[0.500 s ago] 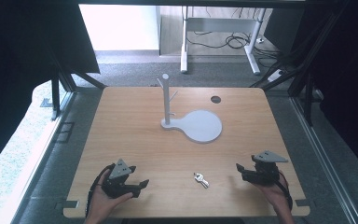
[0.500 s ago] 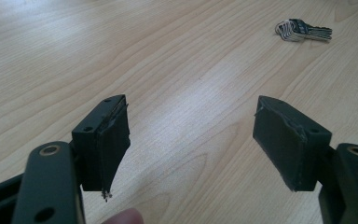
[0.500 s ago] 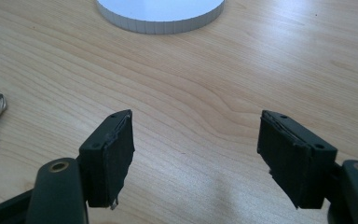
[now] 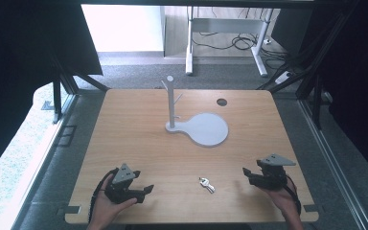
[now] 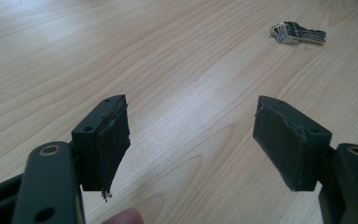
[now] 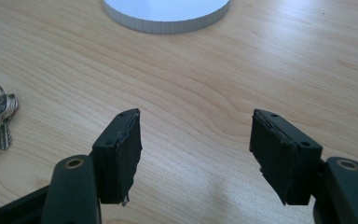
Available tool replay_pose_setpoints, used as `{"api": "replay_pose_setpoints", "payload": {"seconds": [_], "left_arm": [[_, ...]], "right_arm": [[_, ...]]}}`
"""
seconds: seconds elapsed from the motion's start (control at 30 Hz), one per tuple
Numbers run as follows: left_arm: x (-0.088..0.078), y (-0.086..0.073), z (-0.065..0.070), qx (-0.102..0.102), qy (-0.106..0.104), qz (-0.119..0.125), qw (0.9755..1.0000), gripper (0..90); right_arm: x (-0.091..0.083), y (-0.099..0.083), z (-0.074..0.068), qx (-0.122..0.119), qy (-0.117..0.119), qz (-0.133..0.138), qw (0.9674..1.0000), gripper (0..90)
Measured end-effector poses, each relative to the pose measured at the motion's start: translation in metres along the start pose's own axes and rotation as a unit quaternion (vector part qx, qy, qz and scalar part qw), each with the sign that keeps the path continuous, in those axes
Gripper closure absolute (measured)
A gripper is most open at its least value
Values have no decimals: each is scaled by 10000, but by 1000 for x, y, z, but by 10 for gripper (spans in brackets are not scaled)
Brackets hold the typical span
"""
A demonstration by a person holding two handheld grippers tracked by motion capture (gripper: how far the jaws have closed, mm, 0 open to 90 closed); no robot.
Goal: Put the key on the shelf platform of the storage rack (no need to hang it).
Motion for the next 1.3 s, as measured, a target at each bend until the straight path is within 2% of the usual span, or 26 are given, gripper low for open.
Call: {"api": "replay_pose_setpoints", "payload": {"seconds": [0.13,0.4,0.53,0.77,0.93,1.1,1.3], "left_arm": [[-1,4,-2,-8,11,25,10000,271],[-2,2,-4,-73,6,11,10000,272],[-3,3,-2,-89,-19,34,10000,272],[2,1,2,-33,-72,-34,10000,271],[2,1,2,-49,-80,-35,9999,272],[5,0,4,-34,-112,-85,9999,271],[6,-1,4,-21,-138,-113,9998,272]], "right_arm": [[2,1,-2,52,171,-117,9998,356],[1,9,-5,-200,374,-738,9964,377],[0,15,-6,-411,353,-988,9936,394],[-2,31,-19,-660,539,-1253,9884,398],[-2,40,-27,-761,615,-1445,9847,420],[0,44,-33,-917,703,-1754,9777,437],[-1,52,-40,-949,858,-1830,9748,467]]}}
Point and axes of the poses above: each handheld gripper's, and its own axes: x roughly forward along the jaws, y roughly out of its top, z roughly to its right, the point moved 9 cm from there along x, roughly forward along the jaws, and after that the axes turned 1 degree about -z, right-handed, at the moved point
